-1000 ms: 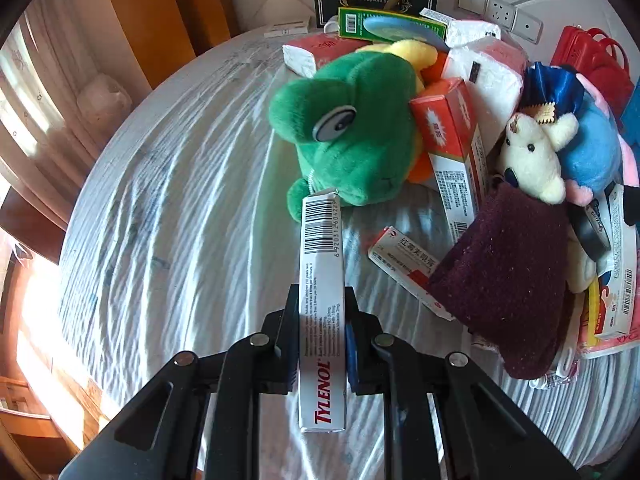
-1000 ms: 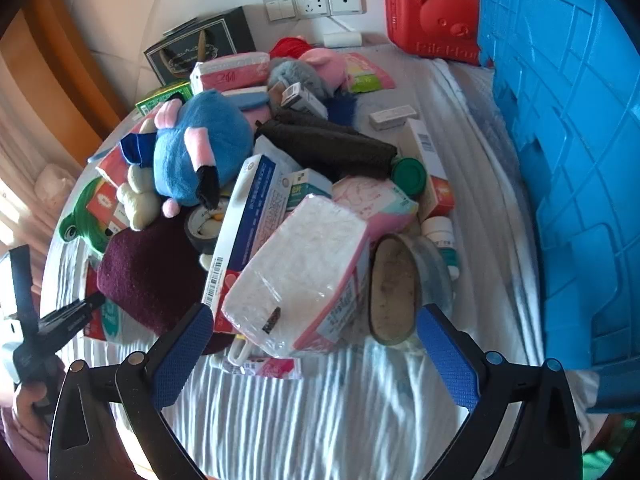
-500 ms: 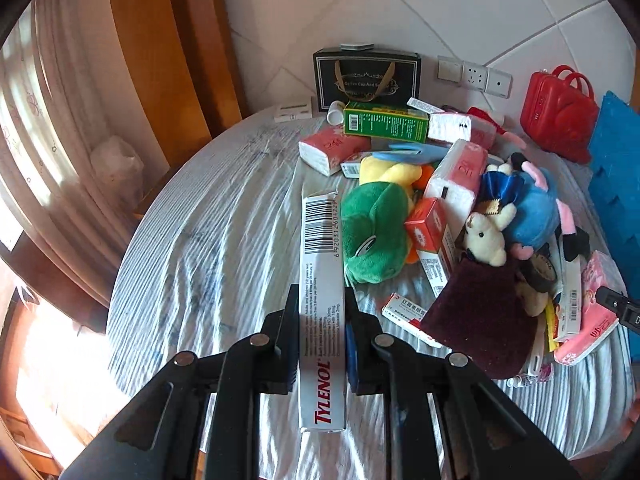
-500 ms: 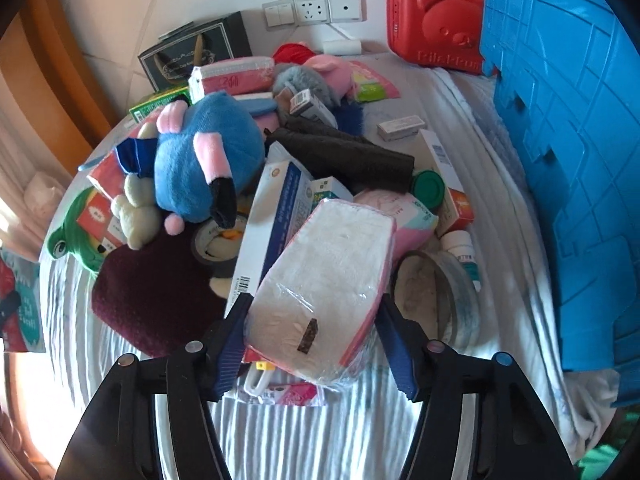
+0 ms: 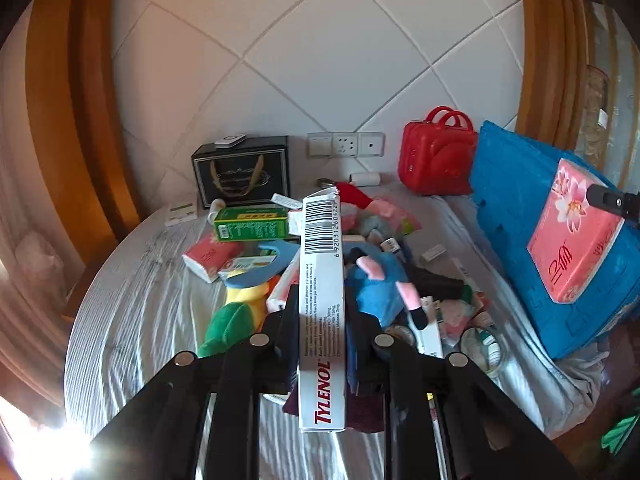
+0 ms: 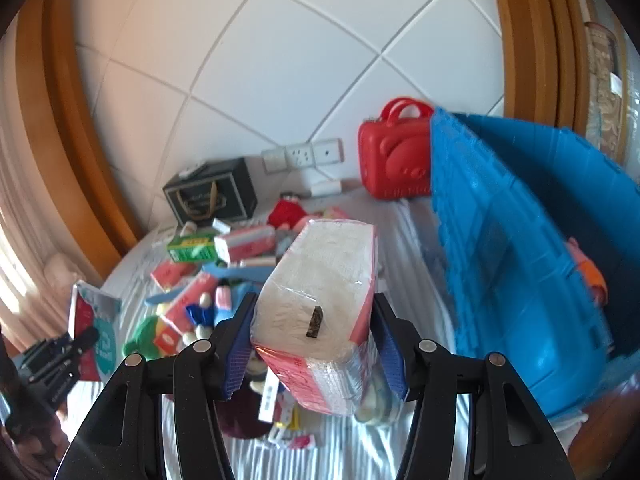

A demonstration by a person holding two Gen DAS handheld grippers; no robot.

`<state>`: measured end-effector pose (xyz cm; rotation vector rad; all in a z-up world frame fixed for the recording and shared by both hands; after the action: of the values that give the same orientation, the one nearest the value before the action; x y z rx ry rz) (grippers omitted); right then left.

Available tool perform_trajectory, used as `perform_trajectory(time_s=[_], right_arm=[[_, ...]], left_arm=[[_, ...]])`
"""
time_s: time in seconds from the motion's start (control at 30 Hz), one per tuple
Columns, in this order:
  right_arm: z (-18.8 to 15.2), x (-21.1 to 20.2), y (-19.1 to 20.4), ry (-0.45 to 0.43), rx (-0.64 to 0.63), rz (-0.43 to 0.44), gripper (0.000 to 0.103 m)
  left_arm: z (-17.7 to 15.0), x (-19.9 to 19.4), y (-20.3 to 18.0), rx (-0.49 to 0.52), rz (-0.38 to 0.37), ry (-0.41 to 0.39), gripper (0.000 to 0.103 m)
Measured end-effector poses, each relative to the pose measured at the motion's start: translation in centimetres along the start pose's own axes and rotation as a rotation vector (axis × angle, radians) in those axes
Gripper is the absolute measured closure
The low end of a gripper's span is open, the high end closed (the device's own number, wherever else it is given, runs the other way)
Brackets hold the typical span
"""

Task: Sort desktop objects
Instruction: 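Carry both items into the blue crate and open both tools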

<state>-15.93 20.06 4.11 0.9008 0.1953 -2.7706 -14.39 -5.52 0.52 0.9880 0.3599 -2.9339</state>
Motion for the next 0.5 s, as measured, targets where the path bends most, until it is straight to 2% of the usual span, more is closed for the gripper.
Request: perform_trajectory(time_s=[0.1, 0.17, 0.3, 0.43, 0.5], right_arm=[[2.4, -3.5, -2.8, -0.081, -0.003, -0.043, 0.048], [3.7, -5.7, -5.0, -0.129, -0.003, -0.065, 0.05], [5.8, -9.6, -10.5, -0.195, -0.03, -0.126, 0.052], [6.8, -11.0, -17.4, -0.192, -0.082, -0.203, 0.054], [6.9, -10.7, -21.1, -0.168, -0.091, -0.223, 0.054]], left_arm=[[1.8, -0.7, -4.8, 0.046, -0.069, -0.02, 0.085], [3.1, -1.7, -8.6, 0.072, -0.14, -0.045, 0.085], [5.5, -3.1, -18.1, 0.126, -0.269, -0.078, 0.085], [6.5, -2.7, -29.0, 0.169, -0.392, -0.008, 0.085], [6.3, -1.8, -34.2, 0.203, -0.42, 0.028, 0.085]])
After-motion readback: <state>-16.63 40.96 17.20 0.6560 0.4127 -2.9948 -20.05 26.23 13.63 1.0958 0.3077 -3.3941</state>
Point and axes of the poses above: each gripper's, at about its wrist camera, not at the fingertips, and x roughly the way its jaws point, y to its left, z to its top, the point moved 4 cm from there along x, roughly the way its jaws point, and after that the axes turned 15 degrees about -x, right-handed, at the moved point
